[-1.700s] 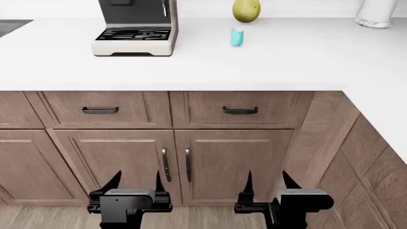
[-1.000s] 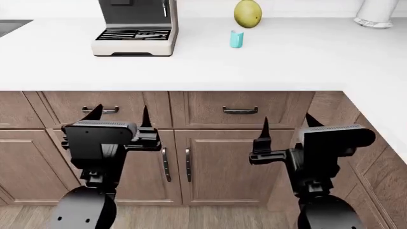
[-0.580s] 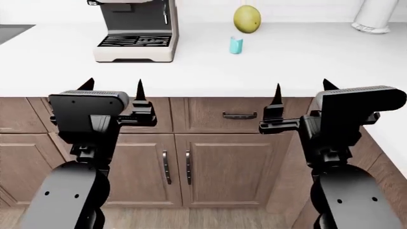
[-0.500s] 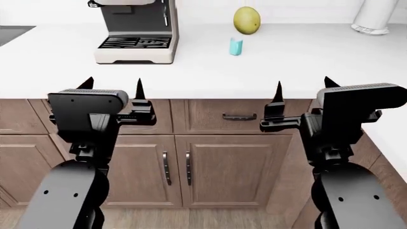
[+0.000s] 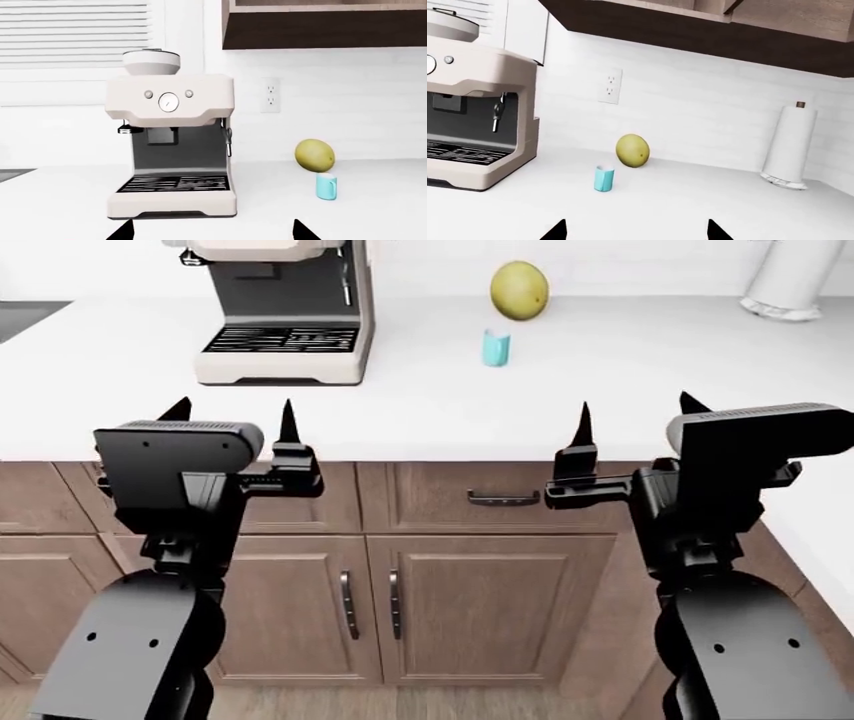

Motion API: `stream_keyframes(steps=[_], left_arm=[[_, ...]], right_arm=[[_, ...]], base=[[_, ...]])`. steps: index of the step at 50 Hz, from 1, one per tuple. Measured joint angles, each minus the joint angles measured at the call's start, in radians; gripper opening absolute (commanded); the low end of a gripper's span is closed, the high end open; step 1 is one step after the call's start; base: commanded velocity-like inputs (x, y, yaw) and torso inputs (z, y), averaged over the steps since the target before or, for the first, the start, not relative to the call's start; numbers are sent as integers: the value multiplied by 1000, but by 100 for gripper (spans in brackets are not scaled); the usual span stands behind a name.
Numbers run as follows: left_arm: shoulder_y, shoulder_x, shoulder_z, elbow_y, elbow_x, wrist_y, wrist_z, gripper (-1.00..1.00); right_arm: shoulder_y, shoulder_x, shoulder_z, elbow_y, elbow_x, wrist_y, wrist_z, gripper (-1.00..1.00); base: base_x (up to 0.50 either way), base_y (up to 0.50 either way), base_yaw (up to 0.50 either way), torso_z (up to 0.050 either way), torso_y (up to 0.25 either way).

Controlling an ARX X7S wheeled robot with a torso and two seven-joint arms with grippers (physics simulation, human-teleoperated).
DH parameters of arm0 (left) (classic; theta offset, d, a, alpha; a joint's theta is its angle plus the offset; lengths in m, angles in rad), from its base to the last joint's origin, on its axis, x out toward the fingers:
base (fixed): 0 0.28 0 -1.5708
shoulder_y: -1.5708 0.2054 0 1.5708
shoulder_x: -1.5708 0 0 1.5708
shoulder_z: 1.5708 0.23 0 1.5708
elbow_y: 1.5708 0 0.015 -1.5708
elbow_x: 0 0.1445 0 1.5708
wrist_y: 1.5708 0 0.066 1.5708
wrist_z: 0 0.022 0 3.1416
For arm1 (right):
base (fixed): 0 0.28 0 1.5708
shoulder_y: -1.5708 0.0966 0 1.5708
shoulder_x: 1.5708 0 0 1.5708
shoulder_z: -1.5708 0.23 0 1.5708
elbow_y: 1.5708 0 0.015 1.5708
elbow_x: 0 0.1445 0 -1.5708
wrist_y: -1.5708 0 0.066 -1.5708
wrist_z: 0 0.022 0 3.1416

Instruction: A wet mug is on the counter and needs to be dried. Pick it up and place it upside down in the open cabinet.

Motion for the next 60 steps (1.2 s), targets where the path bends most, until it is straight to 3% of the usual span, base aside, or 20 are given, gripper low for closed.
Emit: stream_keyframes(steps=[60], left_arm=[[3, -41, 11, -25, -23, 32, -36, 100]], right_arm=[[14, 23, -39, 20, 12, -10, 34, 100]], base=[[271, 33, 0, 0, 0]])
